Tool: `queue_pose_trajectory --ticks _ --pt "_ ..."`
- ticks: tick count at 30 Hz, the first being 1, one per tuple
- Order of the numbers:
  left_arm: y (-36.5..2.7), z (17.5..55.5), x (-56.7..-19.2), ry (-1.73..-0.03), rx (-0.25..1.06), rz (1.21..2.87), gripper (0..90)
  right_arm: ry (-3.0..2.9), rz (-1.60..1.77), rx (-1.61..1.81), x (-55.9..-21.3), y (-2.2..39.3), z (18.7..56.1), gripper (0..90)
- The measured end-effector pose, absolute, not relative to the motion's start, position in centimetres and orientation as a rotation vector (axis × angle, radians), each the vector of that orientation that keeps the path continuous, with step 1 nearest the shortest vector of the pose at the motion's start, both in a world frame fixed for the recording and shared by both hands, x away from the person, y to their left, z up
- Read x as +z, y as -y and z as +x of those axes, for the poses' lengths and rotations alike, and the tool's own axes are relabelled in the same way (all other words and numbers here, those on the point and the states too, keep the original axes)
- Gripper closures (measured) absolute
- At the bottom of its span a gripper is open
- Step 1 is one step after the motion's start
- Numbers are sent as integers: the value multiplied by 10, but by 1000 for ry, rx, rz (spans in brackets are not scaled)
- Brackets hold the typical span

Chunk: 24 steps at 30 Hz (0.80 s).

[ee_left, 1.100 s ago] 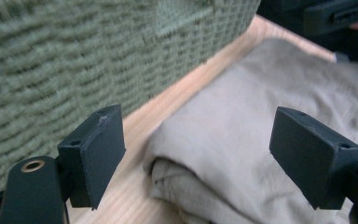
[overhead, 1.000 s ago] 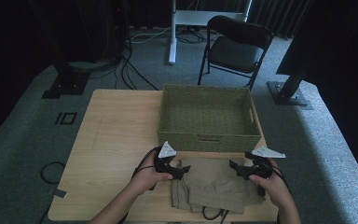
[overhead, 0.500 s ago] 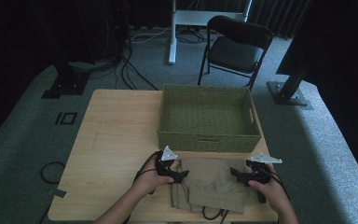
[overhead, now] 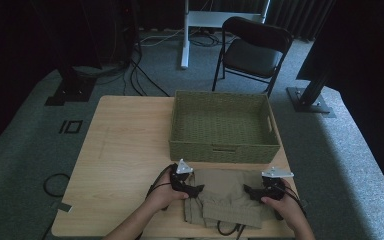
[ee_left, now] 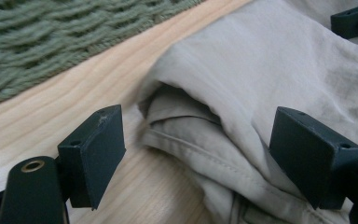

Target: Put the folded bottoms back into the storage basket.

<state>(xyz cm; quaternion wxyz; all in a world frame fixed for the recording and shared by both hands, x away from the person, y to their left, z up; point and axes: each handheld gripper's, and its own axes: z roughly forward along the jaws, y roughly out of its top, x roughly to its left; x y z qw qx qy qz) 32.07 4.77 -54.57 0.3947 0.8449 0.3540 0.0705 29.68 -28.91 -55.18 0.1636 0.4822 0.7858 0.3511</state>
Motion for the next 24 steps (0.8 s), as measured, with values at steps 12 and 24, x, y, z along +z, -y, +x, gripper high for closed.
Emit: queue_pose_trajectory --ticks 12,24 --pt "-37 321 -552 -879 214 2128 198 -2215 1328 982 -556 285 292 153" --pt "-26 318 -552 -802 157 2136 676 -2233 1322 1032 -551 276 287 635"
